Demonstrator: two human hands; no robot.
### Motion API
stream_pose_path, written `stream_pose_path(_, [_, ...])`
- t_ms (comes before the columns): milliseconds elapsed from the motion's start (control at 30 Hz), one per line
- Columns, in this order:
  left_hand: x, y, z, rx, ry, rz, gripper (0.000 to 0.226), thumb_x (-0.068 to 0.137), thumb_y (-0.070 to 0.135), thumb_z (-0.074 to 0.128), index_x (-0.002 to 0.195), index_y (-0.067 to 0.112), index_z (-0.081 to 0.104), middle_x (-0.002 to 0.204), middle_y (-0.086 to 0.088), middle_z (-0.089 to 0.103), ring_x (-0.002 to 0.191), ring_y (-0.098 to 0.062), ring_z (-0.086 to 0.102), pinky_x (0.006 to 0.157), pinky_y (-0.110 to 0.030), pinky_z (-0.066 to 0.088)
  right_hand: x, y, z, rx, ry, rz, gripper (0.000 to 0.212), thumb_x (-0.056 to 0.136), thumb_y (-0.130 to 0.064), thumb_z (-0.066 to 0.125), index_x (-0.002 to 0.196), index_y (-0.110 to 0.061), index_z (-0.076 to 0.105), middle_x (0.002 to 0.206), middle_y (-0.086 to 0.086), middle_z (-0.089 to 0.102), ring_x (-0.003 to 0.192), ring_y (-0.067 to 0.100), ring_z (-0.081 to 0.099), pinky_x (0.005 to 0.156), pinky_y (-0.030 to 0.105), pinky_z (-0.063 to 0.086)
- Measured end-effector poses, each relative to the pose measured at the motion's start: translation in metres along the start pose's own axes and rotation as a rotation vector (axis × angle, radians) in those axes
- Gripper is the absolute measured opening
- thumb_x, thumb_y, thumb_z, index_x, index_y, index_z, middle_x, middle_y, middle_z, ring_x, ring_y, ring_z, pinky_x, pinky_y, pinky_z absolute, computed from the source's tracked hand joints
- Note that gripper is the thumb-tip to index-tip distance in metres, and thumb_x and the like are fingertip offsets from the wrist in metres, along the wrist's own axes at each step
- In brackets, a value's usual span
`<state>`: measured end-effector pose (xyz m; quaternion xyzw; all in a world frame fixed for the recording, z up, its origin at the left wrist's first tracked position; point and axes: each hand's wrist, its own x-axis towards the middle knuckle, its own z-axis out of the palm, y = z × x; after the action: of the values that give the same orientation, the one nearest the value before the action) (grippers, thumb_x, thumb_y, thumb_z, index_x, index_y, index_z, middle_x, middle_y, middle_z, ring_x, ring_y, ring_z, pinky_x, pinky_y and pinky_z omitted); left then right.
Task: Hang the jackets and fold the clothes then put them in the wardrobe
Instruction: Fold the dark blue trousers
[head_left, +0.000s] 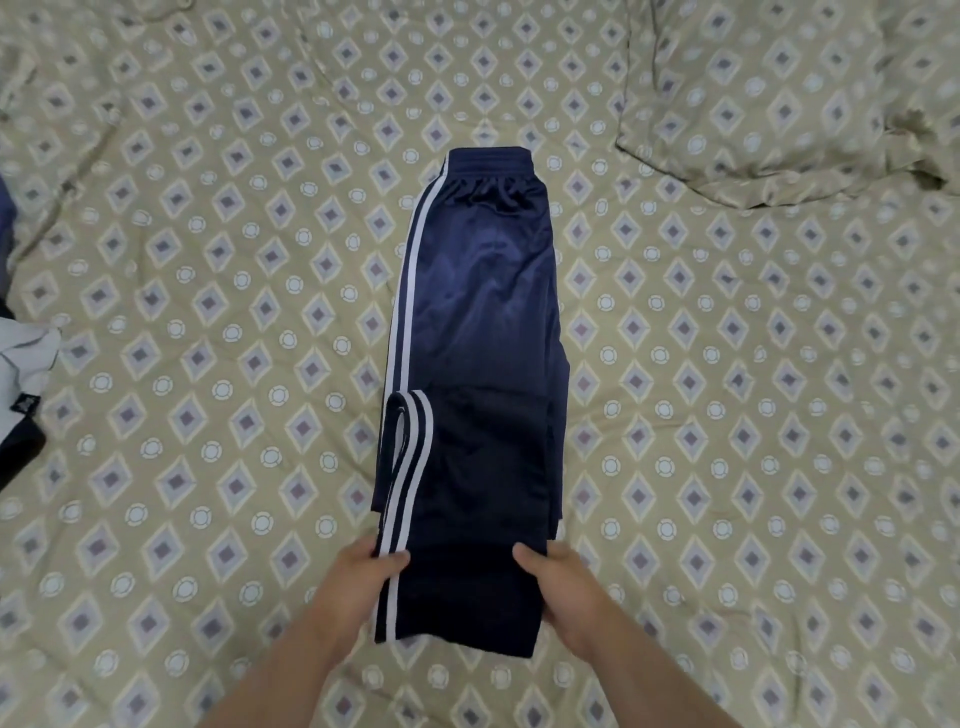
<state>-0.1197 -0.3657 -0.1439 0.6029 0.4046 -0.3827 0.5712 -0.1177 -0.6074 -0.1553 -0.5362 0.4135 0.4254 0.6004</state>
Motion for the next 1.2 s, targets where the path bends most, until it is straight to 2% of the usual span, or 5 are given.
stream_pose_path(200, [0.016,0.107,0.014,-0.219,0.092,0.201,0.014,0.094,0.013,0.062,0.103,0.017,0.073,0.092,-0.007,0.077,0.087,-0.028,0.074,0.068,-0.038,0.06,0.015,-0.095,0.01,0.112,0.249,-0.278,0.024,0.088,-0.025,0.071,0.109,-0.031,0.06,0.114,-0.002,0.067,0.1,0.022,0.069,0.088,0.049,0.059])
stream_pose_path(567, [0.071,0.23,0.009,-0.749,-0.177,0.197,0.028,0.089,0.014,0.042,0.095,0.007,0.068,0.107,-0.012,0.073,0.103,-0.029,0.07,0.083,-0.044,0.056,0.043,-0.222,0.007,0.543,-0.153,-0.255,0.07,0.076,0.019,0.026,0.134,-0.01,0.054,0.126,0.011,0.068,0.117,0.031,0.063,0.091,0.045,0.058])
stream_pose_path(867, [0.096,0.378,0.025,-0.477,-0.212,0.397,0.033,0.095,0.006,0.037,0.127,0.008,0.046,0.137,-0.012,0.053,0.115,-0.028,0.058,0.083,-0.041,0.057,0.056,-0.362,0.015,0.291,-0.17,-0.446,0.076,0.091,0.016,0.035,0.157,-0.022,0.025,0.153,0.0,0.044,0.123,0.02,0.059,0.091,0.036,0.053])
stream_pose_path(1000, [0.11,0.381,0.025,-0.381,-0.006,0.504,0.064,0.09,0.007,0.046,0.151,0.022,0.03,0.115,-0.008,0.053,0.091,-0.02,0.065,0.075,-0.033,0.057,0.062,-0.37,0.019,0.209,0.005,-0.537,0.091,0.088,0.008,0.051,0.158,-0.034,0.011,0.116,0.0,0.059,0.102,0.017,0.065,0.081,0.033,0.056])
stream_pose_path(1200, [0.125,0.214,0.021,0.308,0.368,0.544,0.012,0.082,0.025,0.062,0.094,0.027,0.062,0.086,0.005,0.066,0.083,-0.02,0.064,0.076,-0.038,0.054,0.087,-0.256,0.002,-0.335,0.437,-0.674,0.014,0.086,-0.014,0.061,0.086,-0.025,0.053,0.079,-0.017,0.056,0.068,0.001,0.053,0.058,0.007,0.041])
